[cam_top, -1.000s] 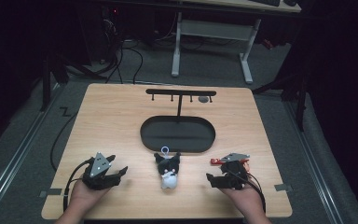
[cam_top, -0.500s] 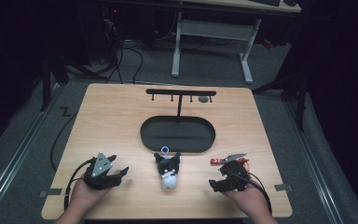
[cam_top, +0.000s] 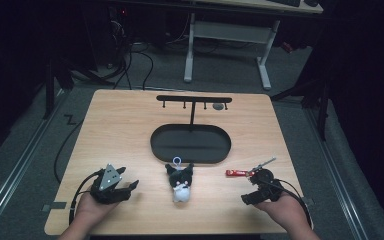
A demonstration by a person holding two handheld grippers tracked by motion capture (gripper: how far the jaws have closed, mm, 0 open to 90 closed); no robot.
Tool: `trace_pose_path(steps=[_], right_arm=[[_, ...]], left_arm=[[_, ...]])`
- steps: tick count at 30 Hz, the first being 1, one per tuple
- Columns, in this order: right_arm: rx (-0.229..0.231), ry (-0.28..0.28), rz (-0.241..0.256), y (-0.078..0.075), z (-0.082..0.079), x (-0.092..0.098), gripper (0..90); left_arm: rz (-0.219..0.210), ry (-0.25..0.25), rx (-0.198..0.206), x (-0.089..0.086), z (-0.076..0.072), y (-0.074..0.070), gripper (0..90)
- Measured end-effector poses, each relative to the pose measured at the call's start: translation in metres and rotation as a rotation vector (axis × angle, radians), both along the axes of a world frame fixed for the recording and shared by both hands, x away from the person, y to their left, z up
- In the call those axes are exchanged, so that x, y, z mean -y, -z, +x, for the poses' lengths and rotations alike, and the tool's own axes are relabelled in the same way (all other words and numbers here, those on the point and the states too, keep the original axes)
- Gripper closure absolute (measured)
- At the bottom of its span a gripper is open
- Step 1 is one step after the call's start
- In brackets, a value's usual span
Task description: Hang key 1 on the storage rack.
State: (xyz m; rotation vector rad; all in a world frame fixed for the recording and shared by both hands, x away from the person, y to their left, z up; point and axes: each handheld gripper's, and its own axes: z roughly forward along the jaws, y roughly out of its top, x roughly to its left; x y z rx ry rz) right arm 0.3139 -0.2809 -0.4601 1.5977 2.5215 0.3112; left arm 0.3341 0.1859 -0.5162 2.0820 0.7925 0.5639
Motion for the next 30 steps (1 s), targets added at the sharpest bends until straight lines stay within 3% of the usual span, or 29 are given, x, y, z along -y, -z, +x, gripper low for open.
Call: trace_pose_path(steps=[12, 14, 17, 30], right_arm=[[-0.001, 0.047, -0.009, -0.006, 0.015, 0.032, 27.9], [0.021, 0.062, -0.012, -0.007, 0.021, 0.039, 35.3], [0.019, 0.074, -0.011, -0.006, 0.025, 0.041, 39.4], [-0.011, 0.127, -0.043, 0.015, 0.05, 0.05, 49.0]], left_arm=[[0.016, 0.009, -0.013, 0.002, 0.001, 0.002, 33.8], [0.019, 0.009, -0.011, 0.003, 0.001, 0.002, 33.8], [0.017, 0.008, -0.01, 0.003, 0.0, 0.002, 33.8], [0.023, 0.005, -0.012, 0.003, 0.0, 0.003, 33.8]])
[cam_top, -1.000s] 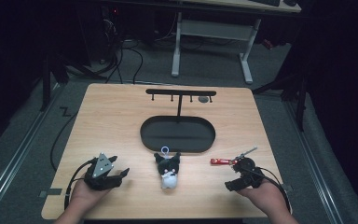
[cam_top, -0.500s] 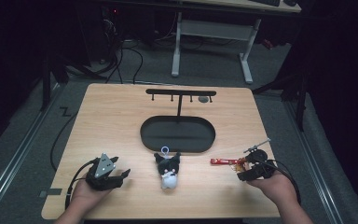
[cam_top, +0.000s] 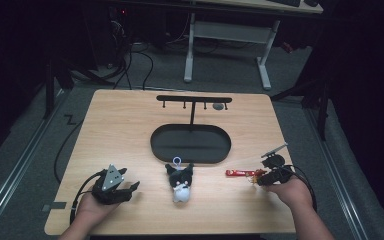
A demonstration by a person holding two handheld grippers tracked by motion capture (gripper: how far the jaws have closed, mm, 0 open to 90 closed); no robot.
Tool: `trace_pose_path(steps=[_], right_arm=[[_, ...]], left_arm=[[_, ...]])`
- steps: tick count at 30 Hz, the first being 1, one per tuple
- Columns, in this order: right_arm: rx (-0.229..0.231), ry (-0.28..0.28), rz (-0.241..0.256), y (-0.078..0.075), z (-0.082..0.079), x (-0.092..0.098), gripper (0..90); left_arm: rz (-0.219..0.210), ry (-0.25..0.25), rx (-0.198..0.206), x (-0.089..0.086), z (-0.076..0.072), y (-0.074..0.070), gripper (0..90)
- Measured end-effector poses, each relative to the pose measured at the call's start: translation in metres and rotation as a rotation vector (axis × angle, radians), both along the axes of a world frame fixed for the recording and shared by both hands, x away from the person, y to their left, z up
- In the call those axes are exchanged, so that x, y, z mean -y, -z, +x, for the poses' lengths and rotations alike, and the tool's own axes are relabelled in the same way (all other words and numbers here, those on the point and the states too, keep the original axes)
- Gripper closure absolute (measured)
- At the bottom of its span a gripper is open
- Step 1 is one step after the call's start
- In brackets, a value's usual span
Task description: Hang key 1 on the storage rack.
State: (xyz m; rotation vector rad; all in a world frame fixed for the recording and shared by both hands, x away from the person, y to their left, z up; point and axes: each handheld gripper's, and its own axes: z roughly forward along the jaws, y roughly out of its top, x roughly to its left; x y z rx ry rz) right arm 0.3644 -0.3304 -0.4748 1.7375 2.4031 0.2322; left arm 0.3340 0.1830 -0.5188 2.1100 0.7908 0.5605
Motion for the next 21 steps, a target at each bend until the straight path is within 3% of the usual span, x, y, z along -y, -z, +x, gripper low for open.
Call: trace_pose_path(steps=[11, 19, 21], right_arm=[[-0.026, 0.012, -0.013, 0.013, 0.01, 0.005, 58.3], [-0.038, 0.002, 0.015, 0.014, 0.014, 0.007, 59.6], [-0.028, -0.01, 0.019, 0.014, 0.014, 0.006, 63.7]], left_arm=[[0.003, 0.006, -0.009, 0.0, 0.0, 0.001, 33.7], [0.005, 0.01, -0.01, 0.001, 0.0, 0.001, 33.7], [0.003, 0.01, -0.01, 0.001, 0.0, 0.001, 33.7]])
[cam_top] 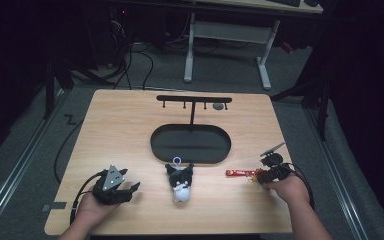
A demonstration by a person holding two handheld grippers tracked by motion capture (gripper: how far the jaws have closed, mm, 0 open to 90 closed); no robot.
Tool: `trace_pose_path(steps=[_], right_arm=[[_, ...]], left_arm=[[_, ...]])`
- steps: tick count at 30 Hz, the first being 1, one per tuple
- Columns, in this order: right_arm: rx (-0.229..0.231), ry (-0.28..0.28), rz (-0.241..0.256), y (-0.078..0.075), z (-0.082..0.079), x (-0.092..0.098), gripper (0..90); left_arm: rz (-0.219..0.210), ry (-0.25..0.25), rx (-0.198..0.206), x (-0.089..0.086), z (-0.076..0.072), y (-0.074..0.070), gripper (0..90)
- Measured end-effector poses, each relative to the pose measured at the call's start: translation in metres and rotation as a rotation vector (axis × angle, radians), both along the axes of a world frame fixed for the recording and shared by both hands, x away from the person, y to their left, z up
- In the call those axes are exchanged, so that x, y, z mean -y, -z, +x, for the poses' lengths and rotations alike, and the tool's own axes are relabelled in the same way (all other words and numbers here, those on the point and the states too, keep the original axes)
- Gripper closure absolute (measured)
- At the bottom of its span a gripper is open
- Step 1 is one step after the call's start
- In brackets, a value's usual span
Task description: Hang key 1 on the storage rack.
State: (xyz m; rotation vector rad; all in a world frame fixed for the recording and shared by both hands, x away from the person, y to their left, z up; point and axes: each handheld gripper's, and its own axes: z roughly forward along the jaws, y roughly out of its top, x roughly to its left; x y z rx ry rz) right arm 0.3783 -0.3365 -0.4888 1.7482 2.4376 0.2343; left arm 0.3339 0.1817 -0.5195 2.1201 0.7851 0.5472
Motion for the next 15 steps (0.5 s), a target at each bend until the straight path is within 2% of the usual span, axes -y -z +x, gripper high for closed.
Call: trace_pose_path(steps=[5, 7, 9, 11, 13, 15], right_arm=[[-0.012, -0.016, -0.042, -0.003, 0.0, -0.003, 66.8], [-0.016, -0.019, -0.027, -0.003, 0.0, -0.003, 66.8], [-0.022, -0.025, -0.035, -0.009, -0.002, -0.005, 66.8], [-0.024, -0.023, -0.02, -0.019, -0.003, -0.005, 66.9], [-0.013, -0.018, 0.008, -0.035, -0.005, -0.005, 66.8], [-0.009, -0.021, 0.01, -0.039, -0.006, -0.006, 66.8]], left_arm=[[0.001, 0.002, 0.0, 0.0, 0.0, 0.0, 33.8], [0.001, 0.002, -0.002, 0.0, 0.0, 0.0, 33.7], [0.003, 0.004, -0.007, 0.0, 0.001, 0.001, 33.7], [0.01, 0.008, -0.01, 0.001, 0.001, 0.001, 33.7], [0.009, 0.01, -0.009, 0.001, 0.001, 0.001, 33.7], [0.009, 0.012, -0.01, 0.001, 0.001, 0.001, 33.7]])
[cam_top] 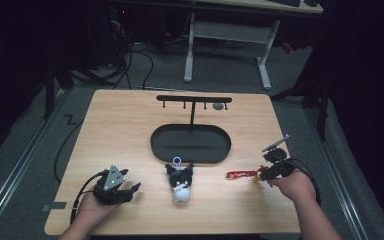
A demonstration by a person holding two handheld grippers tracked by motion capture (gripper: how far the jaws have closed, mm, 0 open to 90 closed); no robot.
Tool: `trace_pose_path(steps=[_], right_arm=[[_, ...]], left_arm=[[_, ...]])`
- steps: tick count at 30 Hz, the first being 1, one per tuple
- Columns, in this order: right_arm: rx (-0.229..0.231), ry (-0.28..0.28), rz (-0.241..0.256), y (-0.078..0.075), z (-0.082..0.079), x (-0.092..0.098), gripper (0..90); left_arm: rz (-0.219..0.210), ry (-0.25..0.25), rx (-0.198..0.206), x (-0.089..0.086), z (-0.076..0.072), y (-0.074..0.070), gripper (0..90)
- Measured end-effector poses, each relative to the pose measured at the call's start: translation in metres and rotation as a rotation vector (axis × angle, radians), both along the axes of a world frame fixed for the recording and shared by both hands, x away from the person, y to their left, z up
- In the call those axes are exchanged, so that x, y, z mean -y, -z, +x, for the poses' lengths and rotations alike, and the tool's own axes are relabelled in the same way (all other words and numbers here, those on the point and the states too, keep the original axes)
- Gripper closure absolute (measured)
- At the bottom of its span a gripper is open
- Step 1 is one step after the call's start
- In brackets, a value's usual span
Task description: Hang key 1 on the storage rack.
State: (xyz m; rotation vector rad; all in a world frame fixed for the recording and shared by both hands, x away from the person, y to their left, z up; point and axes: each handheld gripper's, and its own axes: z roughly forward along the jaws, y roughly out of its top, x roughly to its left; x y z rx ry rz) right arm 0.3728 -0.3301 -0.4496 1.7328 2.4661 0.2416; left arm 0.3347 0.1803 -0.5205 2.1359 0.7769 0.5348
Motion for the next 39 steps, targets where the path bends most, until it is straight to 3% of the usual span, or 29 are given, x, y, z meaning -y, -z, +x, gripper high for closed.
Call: trace_pose_path(steps=[3, 14, 20, 28, 39], right_arm=[[0.009, -0.013, 0.0, -0.023, -0.004, -0.007, 66.8], [0.048, -0.029, 0.034, -0.072, -0.01, -0.024, 66.7], [0.066, -0.043, 0.029, -0.101, -0.008, -0.037, 66.7], [0.077, -0.054, 0.029, -0.124, 0.001, -0.05, 66.7], [0.076, -0.055, 0.044, -0.131, 0.019, -0.061, 66.6]], left_arm=[[-0.002, 0.002, 0.0, 0.0, 0.0, 0.0, 33.7], [-0.013, 0.013, -0.006, 0.001, 0.0, -0.001, 33.6], [-0.015, 0.02, -0.011, 0.002, -0.001, -0.001, 33.1], [-0.025, 0.015, -0.009, 0.0, -0.001, -0.002, 33.1], [-0.02, 0.018, -0.017, 0.0, -0.001, -0.002, 33.1]])
